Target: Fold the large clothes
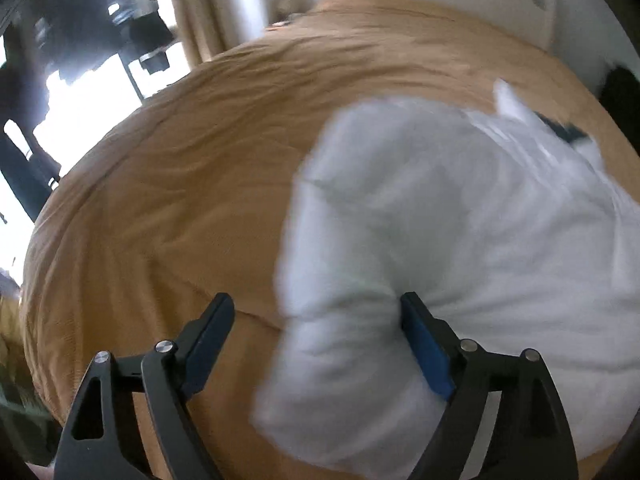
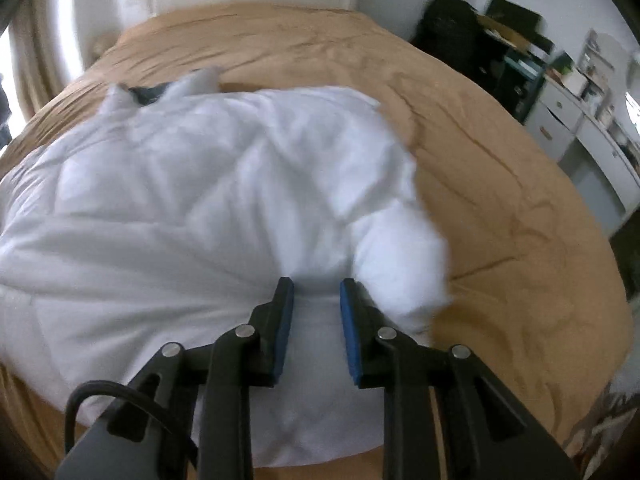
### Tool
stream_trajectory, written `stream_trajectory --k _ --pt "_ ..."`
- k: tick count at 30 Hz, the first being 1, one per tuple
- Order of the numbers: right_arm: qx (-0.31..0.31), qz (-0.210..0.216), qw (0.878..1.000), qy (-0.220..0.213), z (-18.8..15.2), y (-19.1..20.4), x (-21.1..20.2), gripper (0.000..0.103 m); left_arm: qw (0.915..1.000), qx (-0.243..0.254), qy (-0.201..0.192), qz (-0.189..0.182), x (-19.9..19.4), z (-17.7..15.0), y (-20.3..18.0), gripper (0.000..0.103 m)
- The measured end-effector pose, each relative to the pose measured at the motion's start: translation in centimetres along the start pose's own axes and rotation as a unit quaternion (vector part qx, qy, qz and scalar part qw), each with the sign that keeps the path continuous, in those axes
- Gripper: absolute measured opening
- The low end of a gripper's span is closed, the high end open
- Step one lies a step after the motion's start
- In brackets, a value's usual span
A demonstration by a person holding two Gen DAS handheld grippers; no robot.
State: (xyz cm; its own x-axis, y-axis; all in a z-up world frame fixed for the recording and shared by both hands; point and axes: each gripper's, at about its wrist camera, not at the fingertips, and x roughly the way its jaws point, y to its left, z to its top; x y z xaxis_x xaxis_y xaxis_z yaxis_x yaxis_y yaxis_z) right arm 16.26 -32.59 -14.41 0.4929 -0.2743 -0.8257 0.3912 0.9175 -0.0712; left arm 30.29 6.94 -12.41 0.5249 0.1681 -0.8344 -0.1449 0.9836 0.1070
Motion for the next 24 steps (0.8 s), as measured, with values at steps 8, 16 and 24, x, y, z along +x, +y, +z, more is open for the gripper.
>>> stream_trajectory --k 8,16,24 --pt "0.015 0.066 0.997 -0.033 1.7 3.2 -5.2 0.027 0.9924 -0.101 0.001 -0.071 -5.1 -2.1 3.2 0.083" --pt "-0.067 0.124 0.990 -0.027 1.3 12.9 -3.5 0.026 0.9557 -0.164 0.089 -0.228 -2.1 -6.2 0.9 0.084" --pt "-0.068 0.102 0.992 -0.003 0.9 9.7 0.7 0.025 0.9345 -0.210 0.082 -0.275 1.4 -3.1 0.6 0.084"
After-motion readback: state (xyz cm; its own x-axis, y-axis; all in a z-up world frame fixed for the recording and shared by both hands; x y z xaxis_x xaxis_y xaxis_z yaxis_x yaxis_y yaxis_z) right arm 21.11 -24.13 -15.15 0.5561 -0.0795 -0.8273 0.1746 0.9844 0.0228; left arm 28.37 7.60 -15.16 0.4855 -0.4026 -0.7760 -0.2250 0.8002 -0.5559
